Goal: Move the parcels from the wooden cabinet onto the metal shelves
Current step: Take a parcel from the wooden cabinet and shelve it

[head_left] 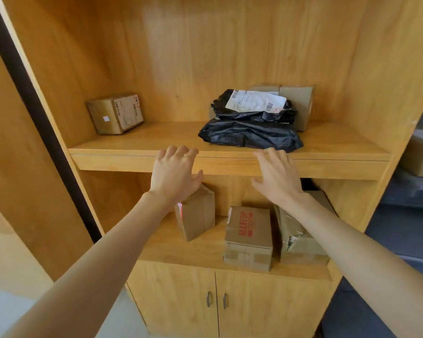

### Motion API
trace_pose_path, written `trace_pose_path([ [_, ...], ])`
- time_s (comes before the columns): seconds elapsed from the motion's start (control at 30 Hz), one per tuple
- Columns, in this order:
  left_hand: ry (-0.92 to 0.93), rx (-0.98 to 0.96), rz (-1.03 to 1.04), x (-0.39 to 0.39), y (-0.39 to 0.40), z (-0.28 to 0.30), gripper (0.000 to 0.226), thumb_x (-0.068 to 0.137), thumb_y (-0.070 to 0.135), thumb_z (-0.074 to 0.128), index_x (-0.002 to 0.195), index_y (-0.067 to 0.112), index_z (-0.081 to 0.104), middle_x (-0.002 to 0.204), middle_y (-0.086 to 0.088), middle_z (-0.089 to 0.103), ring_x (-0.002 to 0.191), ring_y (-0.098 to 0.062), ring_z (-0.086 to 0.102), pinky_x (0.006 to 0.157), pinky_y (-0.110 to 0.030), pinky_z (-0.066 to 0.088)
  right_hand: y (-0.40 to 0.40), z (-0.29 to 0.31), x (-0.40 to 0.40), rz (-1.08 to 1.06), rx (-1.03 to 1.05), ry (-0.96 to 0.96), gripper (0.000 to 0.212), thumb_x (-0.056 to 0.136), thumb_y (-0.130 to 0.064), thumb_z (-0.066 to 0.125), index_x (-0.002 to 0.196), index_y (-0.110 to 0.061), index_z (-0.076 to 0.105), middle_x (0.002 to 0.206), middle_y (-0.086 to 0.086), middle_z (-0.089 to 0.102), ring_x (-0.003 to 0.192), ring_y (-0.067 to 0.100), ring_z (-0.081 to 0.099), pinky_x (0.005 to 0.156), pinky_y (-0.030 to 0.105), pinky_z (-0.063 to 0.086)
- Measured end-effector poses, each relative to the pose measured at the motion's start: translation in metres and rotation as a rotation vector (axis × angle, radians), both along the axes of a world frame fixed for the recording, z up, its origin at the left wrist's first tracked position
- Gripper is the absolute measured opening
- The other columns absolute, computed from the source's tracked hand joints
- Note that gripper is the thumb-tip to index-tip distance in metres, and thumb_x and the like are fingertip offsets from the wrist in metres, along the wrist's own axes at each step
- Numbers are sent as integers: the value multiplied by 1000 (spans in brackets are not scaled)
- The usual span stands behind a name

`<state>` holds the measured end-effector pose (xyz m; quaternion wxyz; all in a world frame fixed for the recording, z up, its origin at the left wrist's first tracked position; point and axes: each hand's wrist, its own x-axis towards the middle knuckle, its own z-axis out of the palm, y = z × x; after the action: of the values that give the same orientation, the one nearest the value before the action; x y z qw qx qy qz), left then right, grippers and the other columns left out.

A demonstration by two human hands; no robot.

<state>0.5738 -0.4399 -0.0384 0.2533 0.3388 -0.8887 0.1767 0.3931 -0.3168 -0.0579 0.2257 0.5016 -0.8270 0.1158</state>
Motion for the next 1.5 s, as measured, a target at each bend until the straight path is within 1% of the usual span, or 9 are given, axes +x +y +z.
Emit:
trace_pose_path([
  [0.17, 1, -49, -136, -10, -23, -40, 48, 86, 40, 58, 125, 13, 59, 121, -10, 63, 111, -33, 55, 92, -43, 42, -4, -35, 5, -103, -8, -16, 59, 89, -35, 61, 140, -13, 39, 138, 12, 44, 124, 31, 41, 103, 40, 34],
  [0.43, 14, -53, -265, -40, -40, -145, 37, 76, 32, 61, 105, 10, 67, 95, -11, 69, 84, -34, 62, 72, -38, 45, -4, -138, 0, -179, -1, -41, 62, 87, -35, 63, 141, -15, 39, 135, 9, 45, 122, 29, 43, 100, 37, 35],
  [0.67, -1, -14, -248, -65, -58, -259, 38, 71, 35, 71, 97, 8, 68, 92, -11, 68, 81, -34, 62, 70, -38, 46, -19, -243, -15, -191, 32, -62, 63, 88, -38, 62, 142, -17, 36, 136, 8, 43, 123, 28, 42, 102, 37, 34],
  [0.87, 52, 34, -269, -91, -78, -333, 50, 83, 50, 42, 93, 10, 70, 85, -9, 68, 73, -32, 62, 63, -35, 47, -38, -303, -40, -202, 30, -119, 68, 89, -47, 58, 145, -19, 32, 143, 10, 37, 125, 28, 41, 101, 37, 36],
  [0.93, 122, 161, -269, -102, -80, -345, 51, 89, 51, 42, 106, 11, 67, 96, -10, 67, 84, -33, 61, 71, -38, 46, -43, -312, -49, -199, -17, -168, 68, 91, -54, 52, 146, -19, 32, 143, 10, 38, 125, 28, 42, 99, 38, 39],
  [1.03, 243, 500, -225, -125, -81, -351, 51, 92, 51, 48, 126, 13, 54, 113, -9, 59, 104, -33, 55, 82, -39, 42, -53, -319, -63, -231, -120, -359, 68, 93, -57, 45, 148, -20, 29, 144, 10, 37, 127, 29, 40, 99, 40, 40],
  [1.2, 344, 1080, -120, -166, -90, -361, 69, 83, 57, 59, 132, 12, 42, 123, -7, 54, 113, -30, 53, 90, -41, 45, -68, -325, -83, -340, -155, -636, 78, 90, -59, 50, 150, -17, 21, 147, 10, 36, 130, 31, 42, 98, 42, 40],
  [1.33, 472, 1468, -55, -178, -95, -369, 69, 83, 53, 63, 134, 13, 40, 122, -5, 56, 110, -26, 55, 96, -40, 45, -76, -334, -99, -404, -187, -1036, 88, 82, -63, 60, 147, -15, 25, 142, 7, 45, 127, 30, 47, 99, 43, 42],
  [1.5, 542, 1571, -77, -181, -95, -369, 62, 83, 49, 65, 132, 15, 46, 120, -5, 59, 106, -25, 56, 88, -36, 46, -81, -343, -106, -405, -288, -1195, 89, 72, -65, 69, 139, -15, 38, 134, 6, 53, 119, 28, 53, 99, 47, 47],
])
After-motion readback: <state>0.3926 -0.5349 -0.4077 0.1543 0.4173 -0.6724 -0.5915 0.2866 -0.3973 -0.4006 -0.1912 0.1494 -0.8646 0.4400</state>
